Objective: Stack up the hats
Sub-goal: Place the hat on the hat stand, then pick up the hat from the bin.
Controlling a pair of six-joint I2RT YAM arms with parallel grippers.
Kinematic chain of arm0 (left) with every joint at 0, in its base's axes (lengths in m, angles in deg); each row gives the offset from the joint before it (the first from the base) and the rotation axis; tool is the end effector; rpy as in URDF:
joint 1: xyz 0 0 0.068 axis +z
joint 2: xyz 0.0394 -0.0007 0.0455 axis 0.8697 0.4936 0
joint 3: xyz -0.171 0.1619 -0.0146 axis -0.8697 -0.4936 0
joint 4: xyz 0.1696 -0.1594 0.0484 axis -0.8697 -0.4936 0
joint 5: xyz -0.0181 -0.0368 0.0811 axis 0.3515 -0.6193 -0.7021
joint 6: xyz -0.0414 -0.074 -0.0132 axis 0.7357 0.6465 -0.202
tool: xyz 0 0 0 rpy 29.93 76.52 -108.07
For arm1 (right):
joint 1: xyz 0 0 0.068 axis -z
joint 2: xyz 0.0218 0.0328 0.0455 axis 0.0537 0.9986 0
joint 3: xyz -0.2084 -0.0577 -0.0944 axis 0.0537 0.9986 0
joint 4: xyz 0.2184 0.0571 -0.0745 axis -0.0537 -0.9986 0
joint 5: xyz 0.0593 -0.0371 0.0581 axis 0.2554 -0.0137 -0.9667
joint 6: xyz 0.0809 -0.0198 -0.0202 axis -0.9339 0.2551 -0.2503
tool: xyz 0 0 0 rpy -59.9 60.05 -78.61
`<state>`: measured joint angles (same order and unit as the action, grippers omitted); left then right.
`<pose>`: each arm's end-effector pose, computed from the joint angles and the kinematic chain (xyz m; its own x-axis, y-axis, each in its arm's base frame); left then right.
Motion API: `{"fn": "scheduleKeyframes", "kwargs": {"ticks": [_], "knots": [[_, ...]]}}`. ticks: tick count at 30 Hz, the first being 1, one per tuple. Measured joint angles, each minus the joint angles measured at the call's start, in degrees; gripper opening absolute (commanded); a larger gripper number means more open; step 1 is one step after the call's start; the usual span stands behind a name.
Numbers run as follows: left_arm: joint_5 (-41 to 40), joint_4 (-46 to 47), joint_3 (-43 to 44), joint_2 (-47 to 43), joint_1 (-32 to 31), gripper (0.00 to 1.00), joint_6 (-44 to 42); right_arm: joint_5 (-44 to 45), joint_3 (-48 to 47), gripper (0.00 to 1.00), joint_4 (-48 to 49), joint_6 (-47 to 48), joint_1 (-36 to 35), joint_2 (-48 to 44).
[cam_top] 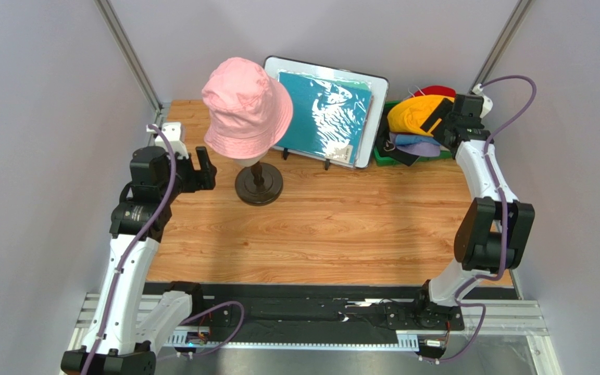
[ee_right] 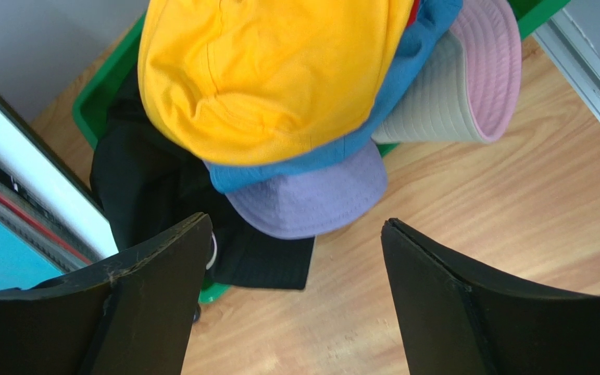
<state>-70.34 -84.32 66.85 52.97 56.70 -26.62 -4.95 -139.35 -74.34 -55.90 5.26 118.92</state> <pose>0.2117 -0.0180 0.3215 -0.4363 -0.1585 -0.8858 0.0342 0.9807 -0.1923 0.3744 -0.0640 0.2499 -0.4548 0.5114 -0.7291 0.4878 0.8280 0.2764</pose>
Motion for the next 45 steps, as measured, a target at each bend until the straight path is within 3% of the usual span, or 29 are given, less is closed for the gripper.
{"fn": "scheduleKeyframes", "kwargs": {"ticks": [22,25,26,28,29,31,39,45], "knots": [[-2.2,-1.6,0.0,1.3,-2.1,0.89,-0.9,7.5,-8.3,0.68,5.8,-7.9,0.0,15.0],[-2.2,-1.6,0.0,1.4,-2.1,0.89,-0.9,7.8,-9.0,0.55,5.9,-8.3,0.0,16.2],[-2.2,-1.6,0.0,1.4,-2.1,0.89,-0.9,7.8,-9.3,0.4,6.0,-8.4,0.0,16.5],[-2.2,-1.6,0.0,1.4,-2.2,0.89,-0.9,7.8,-10.2,0.24,6.1,-8.4,0.0,17.4],[-2.2,-1.6,0.0,1.4,-2.2,0.89,-0.9,7.8,-10.7,0.1,6.2,-8.5,0.0,17.8],[-2.2,-1.6,0.0,1.4,-2.2,0.89,-0.9,7.9,-11.4,0.0,6.2,-8.5,-0.1,18.4],[-1.7,-1.6,0.0,1.3,-2.2,0.89,-0.9,7.6,-14.3,0.0,5.7,-6.3,-0.6,17.7],[-0.5,-1.6,0.0,-1.0,-2.2,0.91,-1.1,7.0,-14.3,0.0,4.7,-2.1,-2.7,8.8]]}}
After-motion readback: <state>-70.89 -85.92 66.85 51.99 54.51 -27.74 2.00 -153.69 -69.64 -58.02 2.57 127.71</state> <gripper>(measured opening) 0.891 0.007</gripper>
